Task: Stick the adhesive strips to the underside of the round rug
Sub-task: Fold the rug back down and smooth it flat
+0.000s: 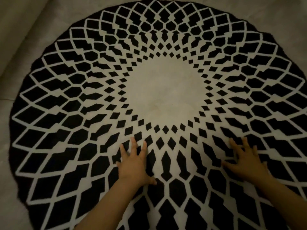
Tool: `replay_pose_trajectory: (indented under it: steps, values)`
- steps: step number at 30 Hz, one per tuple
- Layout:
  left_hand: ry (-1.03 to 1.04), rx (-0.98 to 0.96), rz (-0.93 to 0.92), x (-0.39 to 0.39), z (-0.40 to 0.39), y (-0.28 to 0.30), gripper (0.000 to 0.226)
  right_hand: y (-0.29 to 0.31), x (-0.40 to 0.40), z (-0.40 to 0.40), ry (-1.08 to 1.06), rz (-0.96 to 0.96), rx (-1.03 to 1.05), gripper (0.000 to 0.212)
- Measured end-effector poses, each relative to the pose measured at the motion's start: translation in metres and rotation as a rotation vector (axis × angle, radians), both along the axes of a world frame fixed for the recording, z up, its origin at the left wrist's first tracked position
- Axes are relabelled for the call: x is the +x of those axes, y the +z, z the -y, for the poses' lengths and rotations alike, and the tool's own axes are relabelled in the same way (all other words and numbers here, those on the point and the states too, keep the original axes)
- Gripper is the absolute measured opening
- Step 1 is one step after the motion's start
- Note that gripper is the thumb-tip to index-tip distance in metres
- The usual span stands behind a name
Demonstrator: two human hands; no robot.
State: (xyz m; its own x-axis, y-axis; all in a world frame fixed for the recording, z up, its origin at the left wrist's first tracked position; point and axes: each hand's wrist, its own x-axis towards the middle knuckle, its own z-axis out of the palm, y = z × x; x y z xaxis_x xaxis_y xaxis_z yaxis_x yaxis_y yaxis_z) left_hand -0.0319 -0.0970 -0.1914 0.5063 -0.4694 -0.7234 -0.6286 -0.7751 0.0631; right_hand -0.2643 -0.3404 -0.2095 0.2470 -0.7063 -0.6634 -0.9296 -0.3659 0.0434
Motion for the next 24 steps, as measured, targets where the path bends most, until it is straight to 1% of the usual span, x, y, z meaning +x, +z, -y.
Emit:
replay_pose_trajectory:
  steps: [2, 3, 4, 5, 6, 8, 10, 11, 12, 14, 16, 17, 18, 19, 20, 24]
  values:
    - [-0.065, 0.032, 0.031, 0.006, 0.019, 0.005, 0.13, 0.01, 0.015, 0.02, 0.083, -0.143, -0.051, 0.096]
    - [-0.098, 0.053, 0.06, 0.009, 0.023, 0.007, 0.128, 0.015, 0.022, 0.021, 0.122, -0.176, -0.092, 0.094]
    - [-0.128, 0.069, 0.081, 0.012, 0.028, 0.008, 0.127, 0.02, 0.027, 0.017, 0.145, -0.159, -0.137, 0.09]
    - [-0.151, 0.086, 0.082, 0.013, 0.027, 0.009, 0.126, 0.025, 0.029, 0.003, 0.143, -0.095, -0.175, 0.084]
    - [-0.152, 0.085, 0.072, 0.017, 0.024, 0.009, 0.126, 0.029, 0.031, -0.015, 0.117, 0.025, -0.2, 0.079]
    - [-0.114, 0.015, 0.049, 0.022, 0.011, 0.01, 0.124, 0.036, 0.028, -0.065, 0.077, 0.247, -0.147, 0.076]
    - [-0.028, -0.136, 0.094, 0.023, -0.008, 0.01, 0.122, 0.038, 0.031, -0.121, 0.189, 0.329, -0.074, 0.078]
    - [0.012, -0.197, 0.146, 0.02, -0.019, 0.009, 0.121, 0.039, 0.031, -0.145, 0.245, 0.354, -0.034, 0.078]
    - [0.038, -0.22, 0.204, 0.017, -0.033, 0.007, 0.12, 0.036, 0.031, -0.169, 0.304, 0.356, 0.02, 0.076]
    - [0.087, -0.191, 0.245, 0.015, -0.065, 0.004, 0.111, 0.039, 0.037, -0.197, 0.452, 0.262, 0.12, 0.066]
    - [0.06, -0.098, 0.171, 0.021, -0.098, 0.001, 0.096, 0.04, 0.038, -0.207, 0.496, 0.211, 0.161, 0.066]
    - [0.006, -0.051, 0.129, 0.026, -0.108, 0.0, 0.092, 0.039, 0.036, -0.206, 0.568, 0.187, 0.137, 0.068]
    - [-0.048, -0.021, 0.104, 0.03, -0.115, 0.001, 0.09, 0.032, 0.03, -0.203, 0.63, 0.115, 0.17, 0.071]
    - [-0.081, -0.006, 0.092, 0.031, -0.116, 0.003, 0.09, 0.033, 0.028, -0.197, 0.669, 0.045, 0.232, 0.074]
    - [-0.086, 0.001, 0.081, 0.03, -0.112, 0.006, 0.092, 0.04, 0.029, -0.188, 0.7, -0.012, 0.252, 0.075]
    - [-0.034, 0.062, -0.002, 0.025, -0.098, 0.02, 0.097, 0.049, 0.032, -0.176, 0.711, -0.067, 0.278, 0.075]
